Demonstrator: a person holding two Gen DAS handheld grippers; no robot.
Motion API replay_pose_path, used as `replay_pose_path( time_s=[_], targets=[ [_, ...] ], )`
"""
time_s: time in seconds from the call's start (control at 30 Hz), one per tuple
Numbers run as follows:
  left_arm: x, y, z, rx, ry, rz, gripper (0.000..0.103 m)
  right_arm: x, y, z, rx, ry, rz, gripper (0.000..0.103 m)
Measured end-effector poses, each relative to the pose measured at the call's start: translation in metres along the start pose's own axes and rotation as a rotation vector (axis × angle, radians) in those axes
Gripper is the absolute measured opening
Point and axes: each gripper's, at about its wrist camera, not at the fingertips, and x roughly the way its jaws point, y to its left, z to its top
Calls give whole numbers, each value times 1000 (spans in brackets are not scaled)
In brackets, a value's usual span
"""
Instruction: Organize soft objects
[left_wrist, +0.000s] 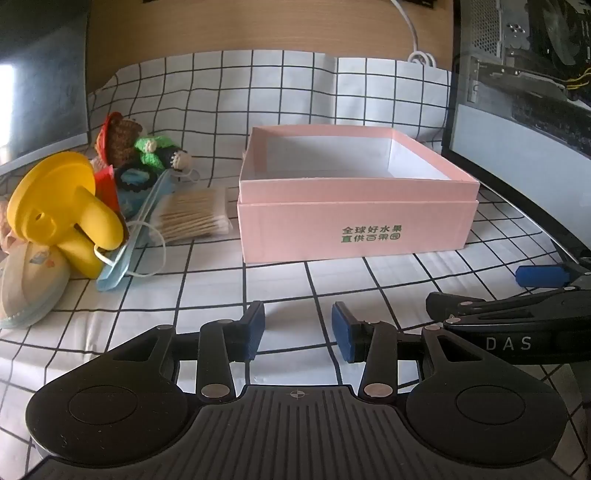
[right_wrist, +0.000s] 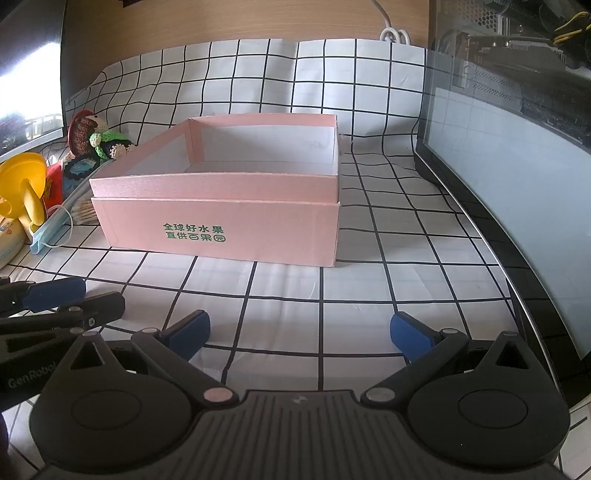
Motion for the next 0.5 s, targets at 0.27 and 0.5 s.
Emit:
replay_pose_path(
  time_s=[0.27,0.5],
  targets=[
    [0,0,0,7,1,5,45,0,0,0,0,0,0,103],
    [0,0,0,7,1,5,45,0,0,0,0,0,0,103]
  ],
)
